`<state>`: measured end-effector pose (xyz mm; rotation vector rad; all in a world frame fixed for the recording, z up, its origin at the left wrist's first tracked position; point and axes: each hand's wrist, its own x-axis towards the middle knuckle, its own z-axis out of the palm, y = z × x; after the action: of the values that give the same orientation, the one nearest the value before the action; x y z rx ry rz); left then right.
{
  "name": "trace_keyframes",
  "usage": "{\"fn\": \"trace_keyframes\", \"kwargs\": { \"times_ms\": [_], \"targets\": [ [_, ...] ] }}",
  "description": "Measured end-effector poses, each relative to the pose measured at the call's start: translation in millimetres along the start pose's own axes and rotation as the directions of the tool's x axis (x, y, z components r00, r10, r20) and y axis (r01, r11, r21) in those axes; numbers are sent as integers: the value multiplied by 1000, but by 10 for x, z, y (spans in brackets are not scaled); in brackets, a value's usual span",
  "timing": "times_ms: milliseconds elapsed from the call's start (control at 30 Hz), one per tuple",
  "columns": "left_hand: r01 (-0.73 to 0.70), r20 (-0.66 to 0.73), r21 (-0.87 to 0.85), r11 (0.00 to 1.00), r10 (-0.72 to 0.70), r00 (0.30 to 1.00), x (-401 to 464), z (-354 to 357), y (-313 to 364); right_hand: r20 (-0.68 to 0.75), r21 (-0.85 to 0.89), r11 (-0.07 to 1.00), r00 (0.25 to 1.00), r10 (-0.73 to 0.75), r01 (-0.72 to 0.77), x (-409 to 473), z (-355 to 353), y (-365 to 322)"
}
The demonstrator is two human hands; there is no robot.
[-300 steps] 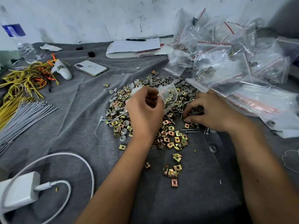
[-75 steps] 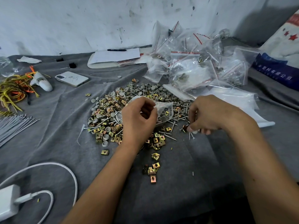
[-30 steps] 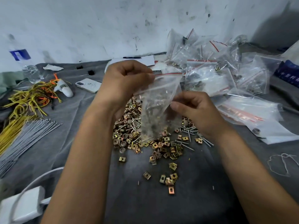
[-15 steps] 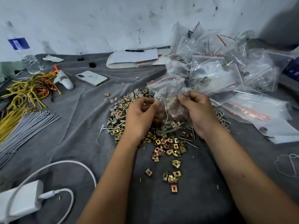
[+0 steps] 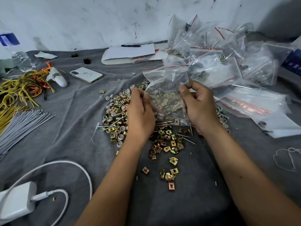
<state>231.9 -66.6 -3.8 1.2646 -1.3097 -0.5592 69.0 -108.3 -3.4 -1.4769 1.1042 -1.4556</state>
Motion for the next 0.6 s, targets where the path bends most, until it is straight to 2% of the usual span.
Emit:
{"fn": "trace_keyframes", "kwargs": {
  "times_ms": [133, 233, 300, 400, 533, 600],
  "targets": [
    [-24, -4, 48, 999, 24, 1000, -7, 8, 2, 15, 65, 998, 1000, 19, -20, -13, -28, -10],
    [-65, -8, 48, 997, 65, 998, -21, 15, 7, 173, 165, 983, 984, 52, -81, -36, -41, -69],
    [-88, -34, 54, 995, 90, 995, -42, 32, 15, 305, 127, 978, 945, 117, -163, -52, -36, -98],
    [-122, -83, 48, 991, 125, 989, -50, 47, 22, 374, 31, 985, 916, 146, -169, -60, -32, -80],
    [-142, -166, 61, 988, 150, 975, -29, 33, 8, 485, 120, 966, 862, 146, -231, -68, -52, -49],
    [-135, -188, 49, 990, 142, 972, -24, 31, -2, 490, 113, 971, 861, 132, -213, -75, -47, -20]
  ]
}}
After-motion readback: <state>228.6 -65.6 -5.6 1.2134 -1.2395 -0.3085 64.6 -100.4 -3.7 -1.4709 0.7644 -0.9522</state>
